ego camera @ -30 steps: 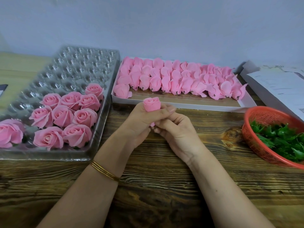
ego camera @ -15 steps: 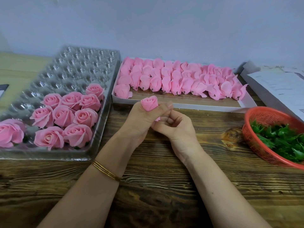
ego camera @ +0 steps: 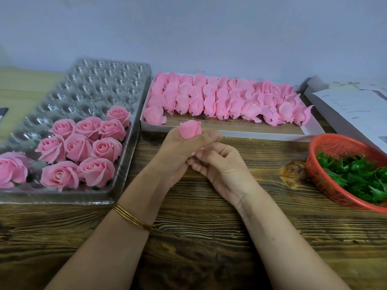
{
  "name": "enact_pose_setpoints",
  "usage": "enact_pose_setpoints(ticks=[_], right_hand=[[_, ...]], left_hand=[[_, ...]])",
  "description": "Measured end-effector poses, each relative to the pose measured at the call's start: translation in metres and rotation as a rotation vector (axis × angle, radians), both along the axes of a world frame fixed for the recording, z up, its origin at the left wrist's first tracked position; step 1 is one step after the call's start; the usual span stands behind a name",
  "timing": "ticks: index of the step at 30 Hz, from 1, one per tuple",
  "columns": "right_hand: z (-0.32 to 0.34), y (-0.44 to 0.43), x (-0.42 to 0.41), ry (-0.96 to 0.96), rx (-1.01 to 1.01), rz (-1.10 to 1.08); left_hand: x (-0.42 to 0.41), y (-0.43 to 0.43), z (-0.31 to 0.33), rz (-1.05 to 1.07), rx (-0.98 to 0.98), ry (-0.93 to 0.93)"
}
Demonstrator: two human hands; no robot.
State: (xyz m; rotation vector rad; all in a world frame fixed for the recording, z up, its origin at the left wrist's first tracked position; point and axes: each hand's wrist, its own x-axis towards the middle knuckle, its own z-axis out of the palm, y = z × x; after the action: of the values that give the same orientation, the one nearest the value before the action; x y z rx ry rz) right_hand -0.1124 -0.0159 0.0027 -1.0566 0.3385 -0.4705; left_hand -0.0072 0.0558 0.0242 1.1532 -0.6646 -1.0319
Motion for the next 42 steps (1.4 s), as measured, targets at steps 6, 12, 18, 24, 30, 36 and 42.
enact_pose_setpoints(ticks=[6,12,18,24,30,36,42], right_hand=[[-0.004,0.0016,0.0014,0.014,-0.081,-0.117],[-0.0043,0.0036,0.0019,0.021,-0.126,-0.178],[-0.0022,0.0037,0.0014,0.008,-0.093,-0.107],[-0.0025,0.0015,0.0004,-0.004,-0.042,-0.065],[-0.0049,0.0024,0.0021,0.017,-0.106,-0.146],[-0.0026,0.0031,0.002,-0.025,-0.125,-0.12],[0.0021,0.0016,-0.0007,0.0,-0.071,-0.031]], left_hand=[[-0.0005,-0.0028,-0.0019,0.066,0.021,-0.045],[0.0022,-0.0012,-0.0018,0.018,-0.013,-0.094],[-0.0002,0.0009,0.0011,-0.016,-0.054,-0.069],[0.0025,0.0006,-0.0012,-0.006,-0.037,-0.101],[-0.0009,-0.0018,-0.0012,0.031,-0.05,-0.095],[0.0023,0.0006,-0.0025,-0.052,-0.083,-0.093],[0.0062,0.0022,-0.0016,-0.155,-0.107,-0.105]])
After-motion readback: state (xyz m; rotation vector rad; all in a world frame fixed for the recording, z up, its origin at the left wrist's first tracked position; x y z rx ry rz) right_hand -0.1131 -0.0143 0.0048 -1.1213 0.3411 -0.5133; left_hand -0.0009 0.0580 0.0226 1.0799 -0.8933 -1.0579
